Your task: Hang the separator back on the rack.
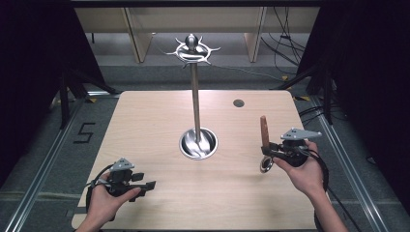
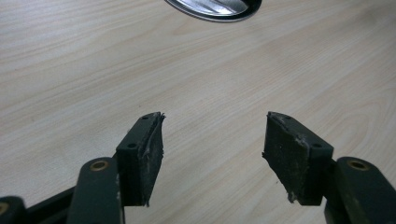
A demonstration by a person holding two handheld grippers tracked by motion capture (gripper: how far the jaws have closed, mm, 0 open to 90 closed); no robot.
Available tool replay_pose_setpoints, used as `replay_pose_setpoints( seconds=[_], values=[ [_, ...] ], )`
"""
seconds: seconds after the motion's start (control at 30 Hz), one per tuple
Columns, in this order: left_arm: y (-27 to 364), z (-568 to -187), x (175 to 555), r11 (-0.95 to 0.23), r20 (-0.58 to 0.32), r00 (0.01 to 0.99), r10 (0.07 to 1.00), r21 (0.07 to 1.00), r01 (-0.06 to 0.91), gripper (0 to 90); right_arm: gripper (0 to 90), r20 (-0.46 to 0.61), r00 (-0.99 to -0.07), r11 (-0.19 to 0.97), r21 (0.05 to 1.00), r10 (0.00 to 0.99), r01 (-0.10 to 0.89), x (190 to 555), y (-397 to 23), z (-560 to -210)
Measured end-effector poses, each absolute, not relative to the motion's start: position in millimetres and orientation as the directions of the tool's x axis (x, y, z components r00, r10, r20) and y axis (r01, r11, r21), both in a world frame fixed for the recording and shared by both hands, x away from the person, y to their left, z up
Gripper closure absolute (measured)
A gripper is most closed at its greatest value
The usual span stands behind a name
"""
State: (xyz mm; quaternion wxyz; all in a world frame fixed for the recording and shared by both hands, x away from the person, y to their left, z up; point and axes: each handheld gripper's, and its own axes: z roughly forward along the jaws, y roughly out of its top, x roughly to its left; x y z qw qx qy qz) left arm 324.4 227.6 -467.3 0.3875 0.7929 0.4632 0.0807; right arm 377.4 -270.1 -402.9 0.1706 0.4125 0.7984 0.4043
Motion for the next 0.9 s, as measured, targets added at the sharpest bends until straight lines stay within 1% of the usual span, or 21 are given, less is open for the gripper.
replay_pose_setpoints(
  seconds=[0.07,0.13,0.33,0.4,0.43,0.47,0.5,0.53,0.57,0.6,0.63,0.7,0.73,0.83,0.9],
  values=[
    [227.5,-466.9,324.4,-0.279,-0.217,0.558,0.801,0.689,0.669,36.9,69.7,0.054,-0.607,0.329,0.801,0.793,0.500,377.8,-270.1,-401.4],
    [227.3,-467.3,325.1,-0.276,-0.225,0.558,0.799,0.687,0.672,36.9,69.7,0.069,-0.597,0.318,0.795,0.799,0.517,376.4,-269.5,-399.8],
    [226.7,-467.9,324.3,-0.271,-0.228,0.556,0.799,0.689,0.672,36.9,69.7,0.076,-0.597,0.302,0.808,0.798,0.506,376.6,-268.4,-398.4],
    [227.6,-467.4,324.4,-0.272,-0.229,0.558,0.798,0.688,0.672,36.9,69.7,0.042,-0.605,0.318,0.821,0.795,0.475,377.7,-269.3,-397.1],
    [227.9,-467.0,324.2,-0.276,-0.224,0.561,0.797,0.690,0.669,36.9,69.7,0.071,-0.591,0.285,0.826,0.804,0.487,376.0,-266.6,-396.8],
    [227.7,-467.4,324.3,-0.276,-0.224,0.560,0.798,0.690,0.669,36.9,69.7,0.066,-0.585,0.281,0.830,0.808,0.482,375.6,-265.9,-395.6],
    [227.5,-467.4,324.2,-0.275,-0.224,0.559,0.799,0.689,0.670,36.9,69.7,0.049,-0.598,0.296,0.835,0.800,0.464,376.6,-266.9,-394.0],
    [227.6,-467.2,324.4,-0.276,-0.224,0.560,0.798,0.690,0.669,36.9,69.7,0.070,-0.592,0.282,0.831,0.803,0.480,375.2,-265.6,-392.6],
    [227.4,-467.3,324.6,-0.276,-0.221,0.559,0.799,0.691,0.668,37.0,69.7,0.057,-0.595,0.280,0.843,0.802,0.459,376.4,-264.8,-390.5],
    [227.5,-467.1,324.5,-0.276,-0.224,0.559,0.798,0.690,0.670,37.0,69.7,0.057,-0.595,0.280,0.843,0.802,0.459,376.4,-264.8,-390.5],
    [227.3,-467.2,324.4,-0.273,-0.228,0.558,0.798,0.689,0.672,37.0,69.7,0.085,-0.580,0.249,0.846,0.810,0.471,375.3,-262.2,-390.8],
    [227.6,-467.5,324.7,-0.270,-0.232,0.556,0.798,0.687,0.674,37.0,69.7,0.066,-0.604,0.275,0.847,0.794,0.454,377.1,-263.5,-388.9],
    [227.7,-467.6,324.9,-0.272,-0.229,0.557,0.798,0.688,0.672,36.9,69.7,0.088,-0.594,0.259,0.842,0.800,0.474,375.6,-261.6,-388.4],
    [226.6,-468.3,325.5,-0.264,-0.233,0.551,0.801,0.689,0.676,36.9,69.7,0.054,-0.604,0.280,0.851,0.795,0.445,378.0,-261.3,-387.7],
    [227.2,-467.9,325.4,-0.271,-0.232,0.555,0.799,0.685,0.677,36.9,69.7,0.089,-0.591,0.256,0.843,0.802,0.474,375.6,-258.7,-385.1]
  ],
)
